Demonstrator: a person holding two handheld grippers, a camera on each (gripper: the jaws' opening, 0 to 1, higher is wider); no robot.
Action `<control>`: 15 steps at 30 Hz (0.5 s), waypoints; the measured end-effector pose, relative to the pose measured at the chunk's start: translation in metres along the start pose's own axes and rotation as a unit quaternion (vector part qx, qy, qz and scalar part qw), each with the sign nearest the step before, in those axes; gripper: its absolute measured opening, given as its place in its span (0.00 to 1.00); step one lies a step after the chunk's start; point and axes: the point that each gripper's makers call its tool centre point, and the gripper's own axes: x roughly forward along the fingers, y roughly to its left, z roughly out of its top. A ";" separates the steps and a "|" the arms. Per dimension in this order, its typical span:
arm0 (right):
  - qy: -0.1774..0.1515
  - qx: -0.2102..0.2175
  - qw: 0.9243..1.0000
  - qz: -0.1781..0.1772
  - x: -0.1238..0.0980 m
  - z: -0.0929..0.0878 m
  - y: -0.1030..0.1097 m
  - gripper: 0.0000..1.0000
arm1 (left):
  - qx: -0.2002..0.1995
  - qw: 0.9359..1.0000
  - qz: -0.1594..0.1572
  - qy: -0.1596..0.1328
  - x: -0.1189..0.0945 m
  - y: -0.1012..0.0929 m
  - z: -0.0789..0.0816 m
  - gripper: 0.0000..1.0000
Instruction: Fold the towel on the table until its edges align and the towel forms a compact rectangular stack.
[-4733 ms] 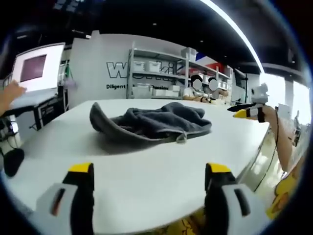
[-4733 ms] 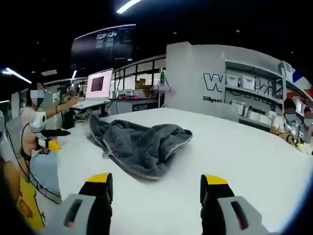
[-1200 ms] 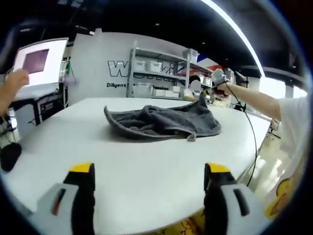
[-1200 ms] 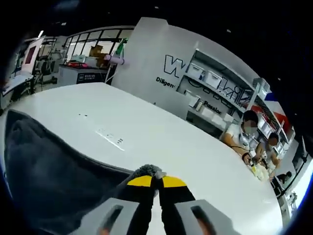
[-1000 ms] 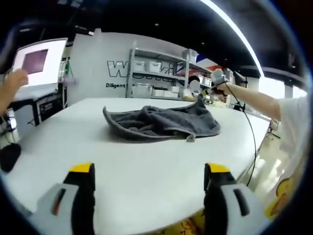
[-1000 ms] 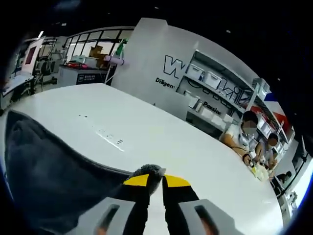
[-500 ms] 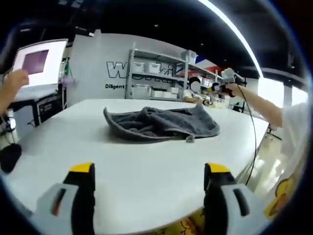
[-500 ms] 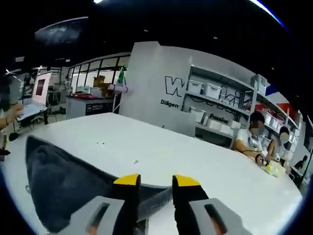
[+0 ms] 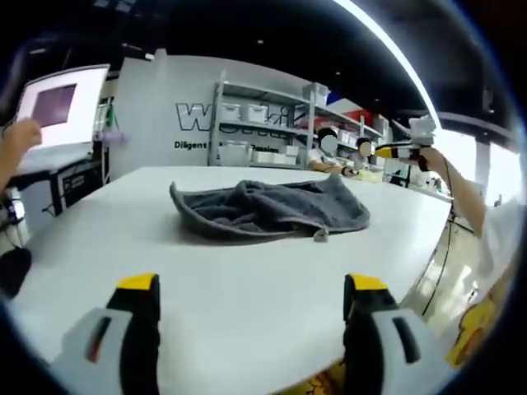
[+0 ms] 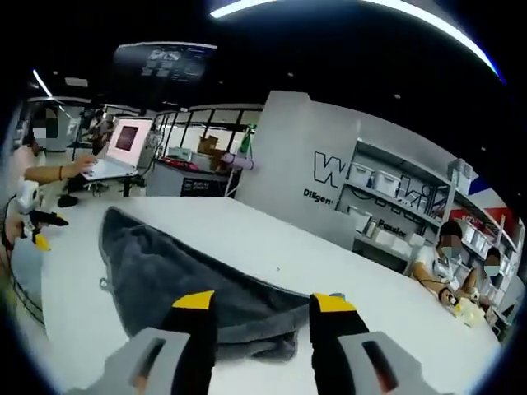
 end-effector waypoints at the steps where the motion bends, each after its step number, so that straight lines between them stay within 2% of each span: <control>1: 0.002 0.004 1.000 0.002 -0.005 -0.004 0.006 0.51 | 0.001 1.000 -0.001 0.001 0.001 0.000 0.000 0.97; 8: 0.009 0.047 0.999 0.020 -0.037 -0.037 0.048 0.62 | 0.008 1.000 -0.005 0.003 0.003 -0.002 0.002 0.97; 15: 0.023 0.067 0.997 0.024 -0.053 -0.065 0.079 0.73 | 0.009 1.000 -0.003 0.004 0.001 0.000 0.003 0.97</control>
